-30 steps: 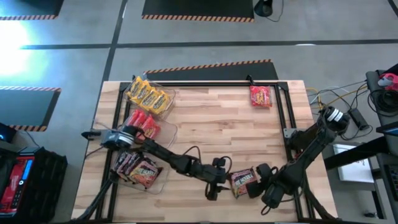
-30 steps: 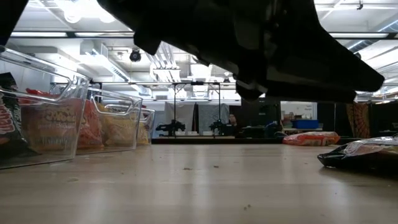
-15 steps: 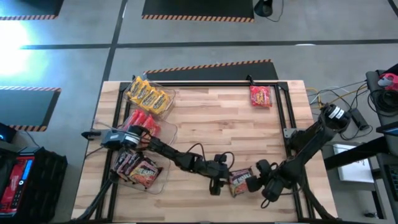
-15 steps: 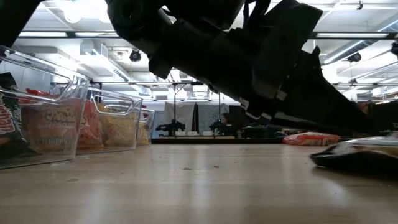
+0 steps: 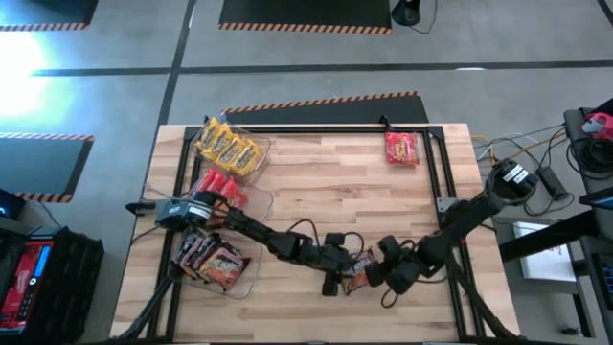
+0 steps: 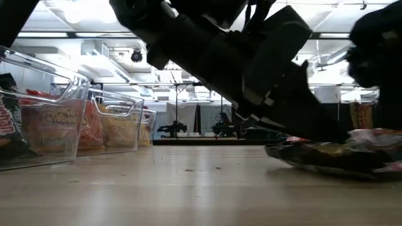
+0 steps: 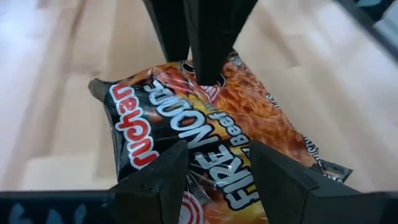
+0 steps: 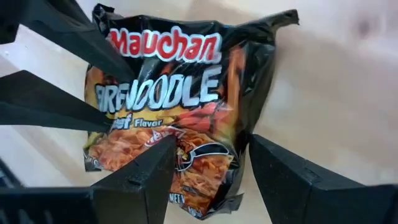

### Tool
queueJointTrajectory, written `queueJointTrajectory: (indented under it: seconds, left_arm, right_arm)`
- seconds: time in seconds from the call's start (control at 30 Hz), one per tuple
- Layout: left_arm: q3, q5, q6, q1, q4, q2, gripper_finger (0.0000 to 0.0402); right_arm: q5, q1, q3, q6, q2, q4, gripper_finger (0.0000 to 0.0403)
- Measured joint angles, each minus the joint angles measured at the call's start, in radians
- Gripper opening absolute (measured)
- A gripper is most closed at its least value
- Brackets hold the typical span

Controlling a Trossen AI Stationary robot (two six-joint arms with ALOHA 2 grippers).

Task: Sort Maruchan noodles
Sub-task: Put the black noodles pack into the bottom transparent bin

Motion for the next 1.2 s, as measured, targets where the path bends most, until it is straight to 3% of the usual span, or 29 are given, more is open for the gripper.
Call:
queueJointTrajectory:
  seconds: [0.23,0.53,1.2]
  left_arm:
    - [0.002,-0.052,-0.02,0.005,-0.129,-0.017,0.0157]
    - [-0.021,-0.067,-0.041,0.007,-0.157,-0.016,0.0157]
    - [-0.098,-0.085,-0.134,0.004,-0.112,-0.023,0.0157]
  right_arm:
    - [-0.015,-0.065,-0.004,-0.163,-0.008,0.061,0.0194]
    - [-0.072,-0.039,0.0,-0.114,-0.068,0.067,0.0194]
    - [-0.048,-0.028,-0.005,-0.083,-0.058,0.003,0.0194]
